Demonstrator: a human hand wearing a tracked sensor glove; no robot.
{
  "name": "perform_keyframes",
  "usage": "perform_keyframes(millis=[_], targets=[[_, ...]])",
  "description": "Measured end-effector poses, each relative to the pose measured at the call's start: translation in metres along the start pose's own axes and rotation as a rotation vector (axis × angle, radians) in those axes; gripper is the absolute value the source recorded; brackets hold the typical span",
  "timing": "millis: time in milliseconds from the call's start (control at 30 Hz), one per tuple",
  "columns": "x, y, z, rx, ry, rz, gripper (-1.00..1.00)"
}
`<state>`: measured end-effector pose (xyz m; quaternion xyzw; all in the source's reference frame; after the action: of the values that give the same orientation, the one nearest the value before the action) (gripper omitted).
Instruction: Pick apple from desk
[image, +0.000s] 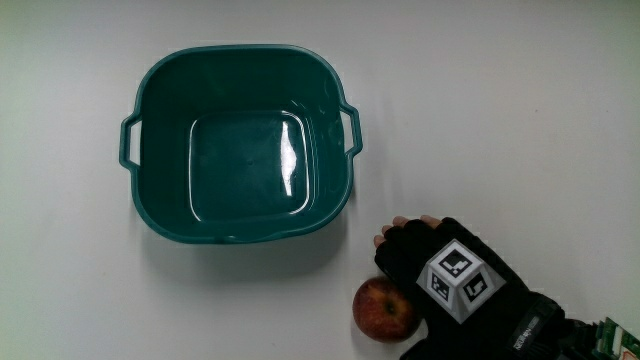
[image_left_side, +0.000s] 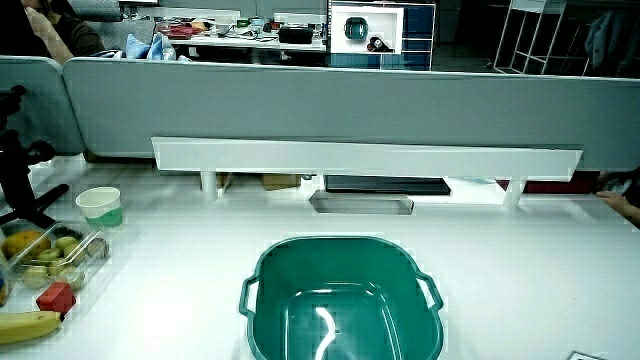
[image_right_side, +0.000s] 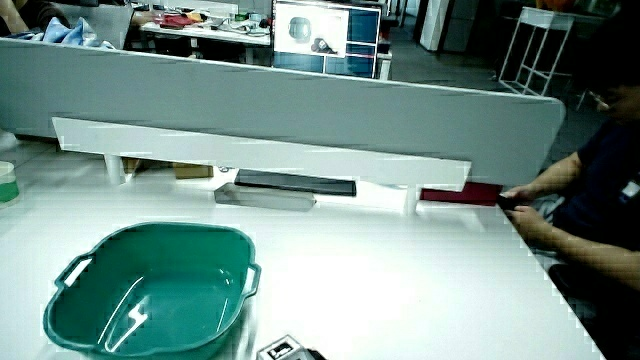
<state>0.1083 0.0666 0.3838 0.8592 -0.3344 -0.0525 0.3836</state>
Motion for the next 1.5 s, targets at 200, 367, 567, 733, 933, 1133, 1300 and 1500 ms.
perform_keyframes(millis=[200,367,567,733,933,1133,1300,1500], targets=[[-0.0072,0.0047,-0.0013,-0.01,0.002,0.032,0.0],[-0.0106,0.006,-0.0003,-0.007,0.005,0.046,0.0],[-0.0106,0.0062,-0.0011,0.02,0.028,0.076,0.0],[-0.0104,0.0044,0.0021,0.064,0.035,0.088,0.14],[-0.0094,0.0081,-0.0002,0.047,0.038,0.091,0.3],[-0.0091,0.0081,-0.0001,0.066,0.054,0.113,0.46],[-0.0099,0.007,0.0025,0.09,0.044,0.116,0.59],[-0.009,0.0082,0.0011,0.104,0.065,0.13,0.76]])
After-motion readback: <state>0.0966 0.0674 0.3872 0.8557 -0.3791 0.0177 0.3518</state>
